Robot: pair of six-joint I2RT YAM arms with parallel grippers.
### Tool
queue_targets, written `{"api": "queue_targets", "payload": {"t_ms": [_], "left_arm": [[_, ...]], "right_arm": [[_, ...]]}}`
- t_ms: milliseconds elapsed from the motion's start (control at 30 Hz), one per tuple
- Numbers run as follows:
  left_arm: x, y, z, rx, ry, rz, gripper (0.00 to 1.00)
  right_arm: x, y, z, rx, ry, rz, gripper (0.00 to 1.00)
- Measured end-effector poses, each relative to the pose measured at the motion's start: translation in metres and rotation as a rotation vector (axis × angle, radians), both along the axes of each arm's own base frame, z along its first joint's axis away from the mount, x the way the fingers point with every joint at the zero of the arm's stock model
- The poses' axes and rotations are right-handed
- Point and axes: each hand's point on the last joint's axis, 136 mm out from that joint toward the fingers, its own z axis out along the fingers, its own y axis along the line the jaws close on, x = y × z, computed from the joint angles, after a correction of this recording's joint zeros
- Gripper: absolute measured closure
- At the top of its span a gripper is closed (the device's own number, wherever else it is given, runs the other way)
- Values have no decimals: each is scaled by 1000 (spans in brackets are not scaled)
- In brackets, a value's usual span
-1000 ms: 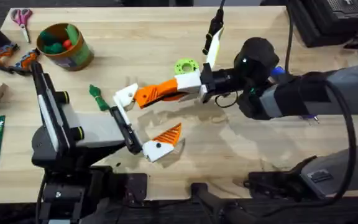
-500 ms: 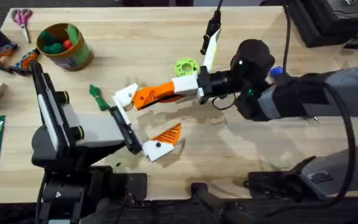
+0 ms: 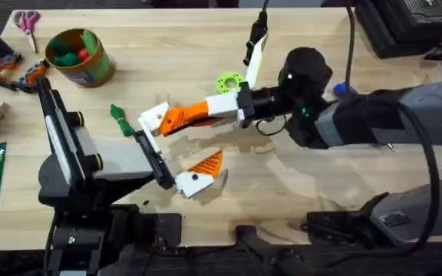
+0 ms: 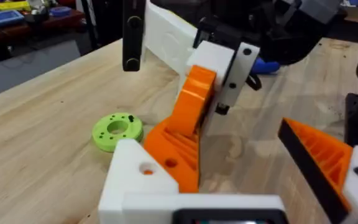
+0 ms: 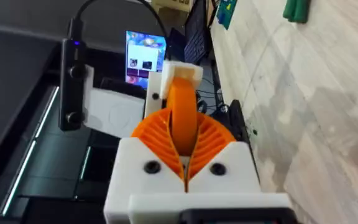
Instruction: Pick up the gripper from the table and insert it into the empty holder that is missing its gripper. Then pick up a screw, insert it into the mounting hole, and use the screwdriver to tighten it. Finally, clean up the table by picking up the vegetable and placing it into the bucket.
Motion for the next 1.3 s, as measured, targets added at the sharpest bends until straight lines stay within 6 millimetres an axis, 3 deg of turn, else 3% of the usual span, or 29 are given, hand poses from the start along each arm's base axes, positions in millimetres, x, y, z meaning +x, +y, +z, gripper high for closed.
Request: {"api": "queue_targets", "payload": {"t_ms": [367,1300], "left_arm": [[1,1,0,-4,8,7,15],[-1,0,-1,-6,13,-8,14]], "right_arm": [[6,18,1,-64,17,34,993],[15,18,1,-67,-4,-4,993]]}}
